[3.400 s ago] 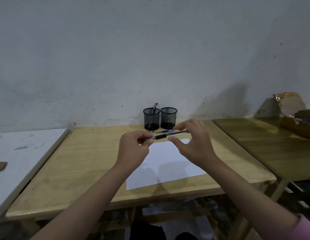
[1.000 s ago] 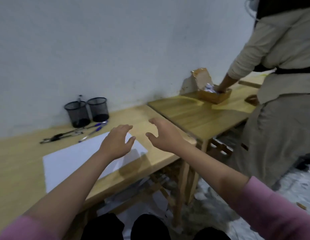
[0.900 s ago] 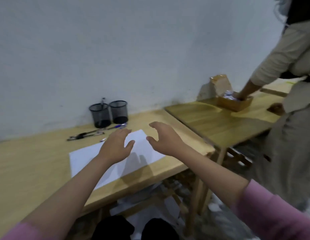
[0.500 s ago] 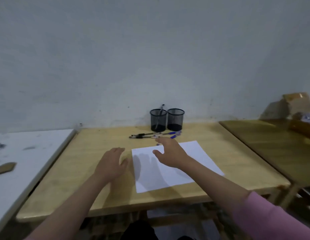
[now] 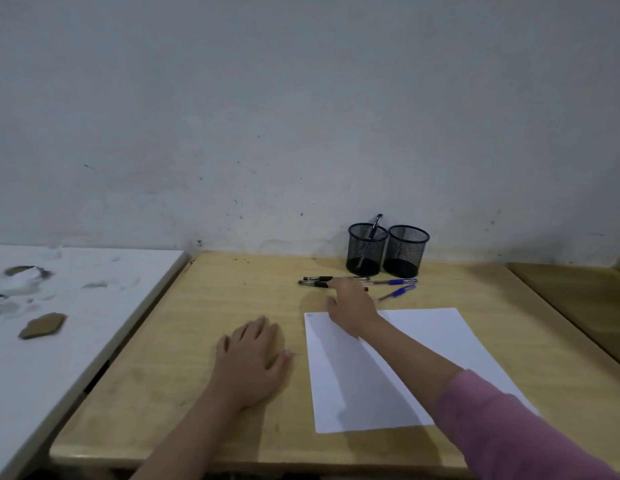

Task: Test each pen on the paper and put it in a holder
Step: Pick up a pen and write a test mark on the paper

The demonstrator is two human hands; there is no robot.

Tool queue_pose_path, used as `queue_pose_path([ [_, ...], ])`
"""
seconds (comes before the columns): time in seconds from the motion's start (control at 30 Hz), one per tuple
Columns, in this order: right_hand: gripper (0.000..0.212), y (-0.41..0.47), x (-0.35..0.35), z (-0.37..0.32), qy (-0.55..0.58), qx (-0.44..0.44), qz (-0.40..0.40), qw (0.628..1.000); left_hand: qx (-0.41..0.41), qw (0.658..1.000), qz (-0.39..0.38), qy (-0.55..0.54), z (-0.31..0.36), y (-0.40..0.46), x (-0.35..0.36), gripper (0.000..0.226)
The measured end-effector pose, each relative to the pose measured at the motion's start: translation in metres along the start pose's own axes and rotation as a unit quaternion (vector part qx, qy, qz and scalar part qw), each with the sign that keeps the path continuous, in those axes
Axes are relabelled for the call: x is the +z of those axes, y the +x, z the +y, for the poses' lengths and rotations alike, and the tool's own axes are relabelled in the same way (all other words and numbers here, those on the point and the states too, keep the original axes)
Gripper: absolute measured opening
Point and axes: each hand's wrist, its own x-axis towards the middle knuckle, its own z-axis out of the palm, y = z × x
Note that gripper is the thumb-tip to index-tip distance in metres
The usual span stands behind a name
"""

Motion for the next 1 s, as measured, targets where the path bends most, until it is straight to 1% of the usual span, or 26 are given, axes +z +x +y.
queue_pose_path([
  [0.07,0.013,0.014,0.004,0.002,-0.026,0.009,0.005,1.000,-0.001,1.000,0.009,-0.003,0.000,0.000,0.000,0.089],
  [0.1,0.015,0.019,0.006,0.003,-0.037,0.011,0.008,0.999,-0.001,1.000,0.012,-0.003,0.000,0.000,0.001,0.087],
  [0.17,0.025,0.028,0.009,0.005,-0.051,0.004,0.023,0.998,-0.002,1.000,0.013,-0.003,0.000,0.000,0.001,0.085],
  [0.23,0.029,0.034,0.009,0.006,-0.066,-0.005,0.033,0.997,-0.001,1.000,0.014,-0.005,0.000,0.000,0.001,0.084],
  [0.43,0.024,0.040,0.006,0.005,-0.122,-0.025,0.020,0.992,-0.001,1.000,0.015,-0.010,0.000,0.000,0.000,0.083],
  [0.57,0.023,0.032,-0.001,0.003,-0.087,-0.052,0.050,0.994,-0.004,1.000,0.012,-0.021,0.001,0.000,-0.003,0.085],
  [0.67,0.022,0.015,-0.011,0.000,-0.053,-0.094,0.073,0.991,-0.006,1.000,-0.002,-0.019,0.001,-0.001,-0.005,0.085],
  [0.77,0.022,-0.010,-0.024,-0.001,-0.013,-0.148,0.085,0.985,-0.008,1.000,-0.015,-0.026,0.004,-0.002,-0.009,0.075],
  [0.83,0.021,-0.028,-0.032,-0.001,-0.008,-0.181,0.095,0.979,0.018,0.999,0.017,-0.022,0.010,-0.005,-0.012,0.071],
  [0.93,0.020,-0.050,-0.040,0.001,-0.004,-0.215,0.124,0.969,0.074,0.988,0.120,-0.061,0.033,-0.007,-0.022,0.070],
  [1.0,0.018,-0.061,-0.044,0.002,-0.001,-0.228,0.131,0.965,0.118,0.972,0.181,-0.096,0.051,-0.005,-0.030,0.061],
])
